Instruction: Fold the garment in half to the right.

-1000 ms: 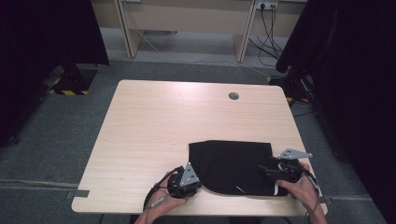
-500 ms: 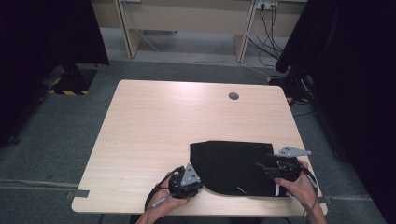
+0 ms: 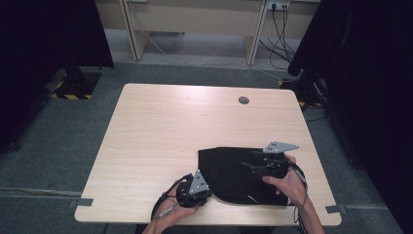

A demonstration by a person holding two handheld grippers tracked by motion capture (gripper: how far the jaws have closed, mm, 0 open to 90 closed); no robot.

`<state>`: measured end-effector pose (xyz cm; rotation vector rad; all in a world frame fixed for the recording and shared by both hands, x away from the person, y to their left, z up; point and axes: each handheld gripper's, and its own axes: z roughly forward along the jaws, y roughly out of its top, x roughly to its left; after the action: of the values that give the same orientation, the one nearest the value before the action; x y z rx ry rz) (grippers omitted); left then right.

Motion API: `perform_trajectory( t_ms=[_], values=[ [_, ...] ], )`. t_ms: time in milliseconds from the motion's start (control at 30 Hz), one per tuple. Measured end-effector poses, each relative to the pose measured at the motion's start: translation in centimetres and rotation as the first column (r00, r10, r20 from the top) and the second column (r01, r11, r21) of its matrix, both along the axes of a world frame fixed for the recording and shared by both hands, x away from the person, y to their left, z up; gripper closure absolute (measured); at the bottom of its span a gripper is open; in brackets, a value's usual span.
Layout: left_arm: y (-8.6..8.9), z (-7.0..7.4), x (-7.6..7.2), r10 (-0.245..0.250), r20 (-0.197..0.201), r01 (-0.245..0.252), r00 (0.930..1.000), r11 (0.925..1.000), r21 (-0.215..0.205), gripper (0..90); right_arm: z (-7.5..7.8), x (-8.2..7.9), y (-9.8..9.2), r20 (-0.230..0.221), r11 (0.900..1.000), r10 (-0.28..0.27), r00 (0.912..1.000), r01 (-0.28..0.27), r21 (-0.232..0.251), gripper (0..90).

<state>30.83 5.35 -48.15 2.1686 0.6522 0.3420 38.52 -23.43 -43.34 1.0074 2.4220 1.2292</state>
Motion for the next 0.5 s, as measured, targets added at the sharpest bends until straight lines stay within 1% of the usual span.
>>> perform_trajectory(
  t_ms=[33,133,233,267,367,500],
  values=[
    [0.0,0.0,0.0,0.0,-0.003,0.0,1.0,1.0,-0.003,70.7,0.0,0.2,0.3,0.0,1.0,0.003,1.0,-0.003,-0.001,34.1],
    [0.3,0.0,0.3,0.0,-0.034,-0.001,0.9994,0.9996,-0.028,70.7,0.0,0.8,1.1,-0.009,1.0,0.004,1.0,-0.004,0.001,34.2],
    [0.0,0.0,0.1,0.001,-0.006,-0.001,1.0,1.0,-0.005,70.8,0.0,1.3,1.9,-0.012,1.0,0.015,0.9998,-0.015,-0.004,34.3],
    [0.0,0.0,0.0,0.001,-0.004,-0.001,1.0,1.0,-0.003,70.8,0.0,1.4,2.2,-0.011,1.0,0.021,0.9997,-0.021,-0.011,34.3],
    [0.3,0.0,0.4,0.0,-0.04,-0.001,0.9992,0.9995,-0.03,71.0,0.3,1.9,3.1,-0.012,0.999,0.032,0.9994,-0.032,-0.018,34.4],
    [0.2,0.0,0.3,0.001,-0.031,-0.001,0.9995,0.9997,-0.023,71.1,0.5,2.7,4.5,-0.017,0.999,0.049,0.9987,-0.049,-0.023,34.9]
  ],
)
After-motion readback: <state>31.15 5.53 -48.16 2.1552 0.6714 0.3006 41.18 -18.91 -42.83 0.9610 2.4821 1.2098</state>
